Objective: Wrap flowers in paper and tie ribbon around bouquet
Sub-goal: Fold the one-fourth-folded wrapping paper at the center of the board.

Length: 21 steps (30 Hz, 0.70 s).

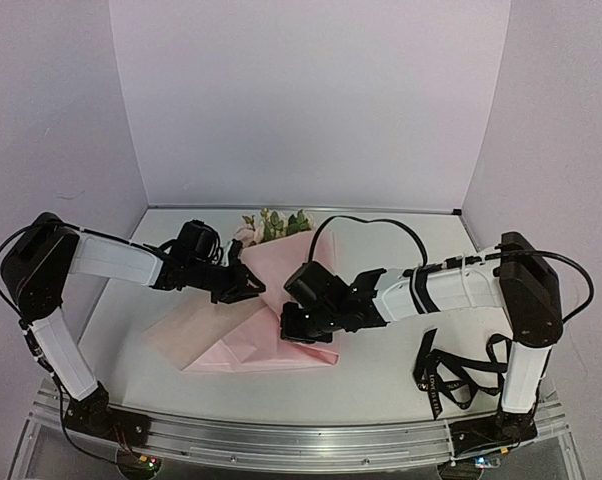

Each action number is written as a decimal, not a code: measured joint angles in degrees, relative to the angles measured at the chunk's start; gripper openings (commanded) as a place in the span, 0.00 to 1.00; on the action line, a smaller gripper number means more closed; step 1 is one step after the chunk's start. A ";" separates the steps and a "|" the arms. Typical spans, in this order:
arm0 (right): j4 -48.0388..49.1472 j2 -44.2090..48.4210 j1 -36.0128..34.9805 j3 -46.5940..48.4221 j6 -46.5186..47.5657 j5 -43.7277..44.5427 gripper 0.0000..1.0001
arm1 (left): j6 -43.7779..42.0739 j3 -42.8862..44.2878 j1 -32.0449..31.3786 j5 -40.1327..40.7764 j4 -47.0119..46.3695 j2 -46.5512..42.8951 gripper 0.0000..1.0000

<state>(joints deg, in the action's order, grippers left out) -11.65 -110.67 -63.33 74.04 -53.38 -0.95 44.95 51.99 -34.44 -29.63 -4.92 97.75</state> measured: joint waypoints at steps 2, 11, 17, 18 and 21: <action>0.01 0.00 0.00 0.00 0.03 -0.01 0.13 | 0.20 0.73 0.00 -0.36 -1.05 1.29 0.05; -0.08 2.26 0.87 -2.98 1.50 -2.25 0.58 | -0.17 1.66 0.00 -0.77 -3.11 3.57 0.00; 0.98 9.34 4.47 -9.29 3.21 -7.00 0.48 | -0.42 1.49 0.00 -0.64 -2.61 3.57 0.00; 1.71 10.28 5.31 -10.33 3.20 -7.91 0.45 | -0.39 1.41 0.00 -0.66 -2.59 3.57 0.00; 4.67 11.58 7.86 -13.61 2.85 -10.91 0.39 | 0.01 1.07 0.00 -0.74 -2.59 3.57 0.00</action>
<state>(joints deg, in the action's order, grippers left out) -6.99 -99.09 -55.47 60.43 -50.53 -11.86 44.96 53.05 -34.44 -30.37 -7.50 101.32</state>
